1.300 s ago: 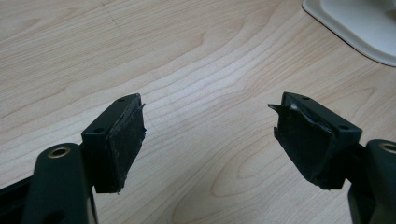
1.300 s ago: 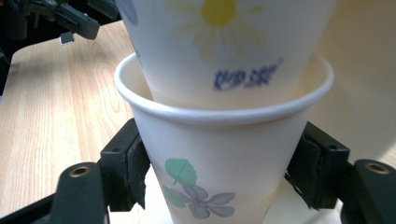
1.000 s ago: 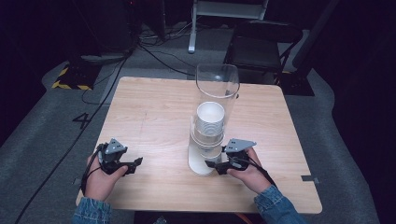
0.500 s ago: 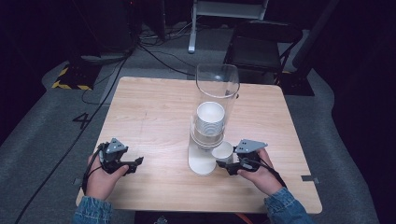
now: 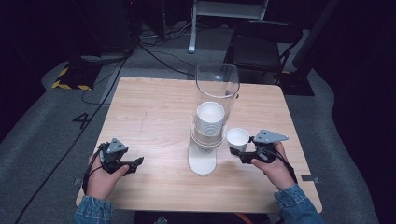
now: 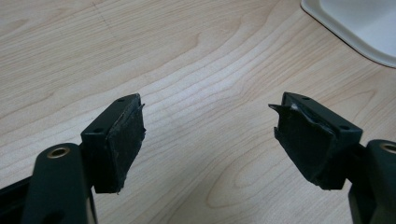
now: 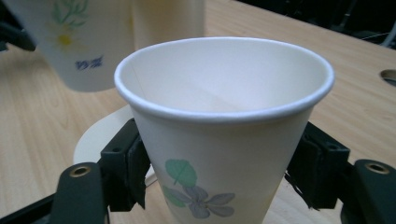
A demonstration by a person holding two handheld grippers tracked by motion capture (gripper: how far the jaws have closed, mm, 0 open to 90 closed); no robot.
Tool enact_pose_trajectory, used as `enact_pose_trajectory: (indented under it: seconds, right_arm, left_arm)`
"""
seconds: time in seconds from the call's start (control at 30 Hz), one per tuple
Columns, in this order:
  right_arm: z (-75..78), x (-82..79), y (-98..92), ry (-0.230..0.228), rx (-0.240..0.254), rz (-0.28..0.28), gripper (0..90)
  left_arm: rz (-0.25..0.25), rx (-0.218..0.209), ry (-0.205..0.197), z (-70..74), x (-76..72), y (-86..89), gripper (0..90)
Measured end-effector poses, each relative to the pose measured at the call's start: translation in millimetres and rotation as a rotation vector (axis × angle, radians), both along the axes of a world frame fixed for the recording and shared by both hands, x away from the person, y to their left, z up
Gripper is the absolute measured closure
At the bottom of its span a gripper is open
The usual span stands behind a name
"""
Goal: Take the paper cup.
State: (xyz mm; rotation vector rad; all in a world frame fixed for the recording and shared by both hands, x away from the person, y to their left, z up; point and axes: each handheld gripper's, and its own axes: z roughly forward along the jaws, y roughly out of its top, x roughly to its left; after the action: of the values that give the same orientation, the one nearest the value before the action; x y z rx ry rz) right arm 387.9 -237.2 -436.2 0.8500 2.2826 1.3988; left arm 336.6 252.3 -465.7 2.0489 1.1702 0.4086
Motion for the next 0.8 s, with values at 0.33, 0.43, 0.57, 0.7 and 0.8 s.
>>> enact_pose_trajectory:
  seconds: [0.33, 0.43, 0.57, 0.7, 0.8]
  right_arm:
    - [7.3, 18.8, -27.9, -0.015, 0.055, -0.125, 30.0]
    - [7.9, 22.9, -33.0, -0.014, 0.063, -0.156, 30.0]
    - [10.5, 34.2, -41.9, -0.021, 0.059, -0.208, 29.7]
    - [8.8, 44.3, -46.3, -0.017, 0.061, -0.253, 29.7]
    - [5.1, 50.5, -47.7, -0.008, 0.061, -0.274, 29.7]
  left_arm:
    - [0.0, 0.0, 0.005, -2.1, 0.9, 1.1, 23.5]
    - [0.004, 0.003, 0.008, -2.4, 0.6, 1.3, 23.5]
    - [0.003, 0.01, 0.004, -3.0, 0.3, 1.8, 23.4]
    - [0.008, 0.003, 0.006, -3.8, -1.6, 2.5, 23.4]
    - [0.01, 0.006, 0.009, -4.2, -2.5, 3.2, 23.4]
